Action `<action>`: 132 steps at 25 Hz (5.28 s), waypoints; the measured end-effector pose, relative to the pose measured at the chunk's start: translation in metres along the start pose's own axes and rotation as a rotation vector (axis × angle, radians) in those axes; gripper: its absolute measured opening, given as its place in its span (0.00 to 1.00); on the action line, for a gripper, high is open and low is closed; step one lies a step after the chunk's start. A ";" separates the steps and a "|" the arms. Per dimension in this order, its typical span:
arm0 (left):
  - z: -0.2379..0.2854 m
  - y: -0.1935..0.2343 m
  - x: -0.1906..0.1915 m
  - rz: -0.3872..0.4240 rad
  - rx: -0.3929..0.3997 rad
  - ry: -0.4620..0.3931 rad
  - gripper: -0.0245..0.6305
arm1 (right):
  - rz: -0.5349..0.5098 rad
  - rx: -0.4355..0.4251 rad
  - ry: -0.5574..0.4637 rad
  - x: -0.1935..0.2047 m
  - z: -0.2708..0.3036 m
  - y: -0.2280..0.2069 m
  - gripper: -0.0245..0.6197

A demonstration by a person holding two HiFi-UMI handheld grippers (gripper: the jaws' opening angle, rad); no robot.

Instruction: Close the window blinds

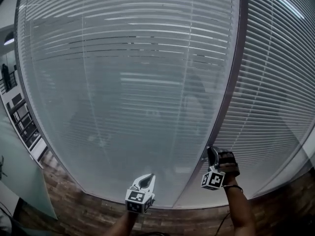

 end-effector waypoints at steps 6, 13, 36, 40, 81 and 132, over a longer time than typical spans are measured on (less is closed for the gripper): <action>0.002 0.001 -0.006 0.001 0.004 -0.009 0.04 | -0.021 0.060 -0.003 -0.001 0.001 -0.002 0.22; 0.002 -0.002 -0.004 0.011 0.006 -0.002 0.04 | 0.339 0.008 -0.024 -0.002 -0.004 0.000 0.25; 0.004 -0.010 -0.003 0.017 0.012 -0.014 0.04 | 1.667 0.019 -0.093 0.018 0.000 -0.008 0.23; 0.005 -0.008 -0.004 0.016 0.012 -0.005 0.04 | 1.626 0.006 -0.083 0.015 0.002 -0.011 0.23; 0.008 -0.013 -0.009 0.043 -0.004 0.005 0.04 | 0.430 0.062 0.008 -0.002 -0.004 -0.005 0.23; -0.113 -0.053 -0.039 0.097 -0.104 -0.063 0.04 | 1.561 -0.089 -0.240 -0.063 -0.221 0.065 0.04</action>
Point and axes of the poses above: the fingertips, and each gripper's own axes: z forward along the fingers, y to its left, x out of its underside, the point moved 3 cm from there along -z, backward along the fingers, and after that the axes turned 13 degrees about z, right-handed, at the moved point
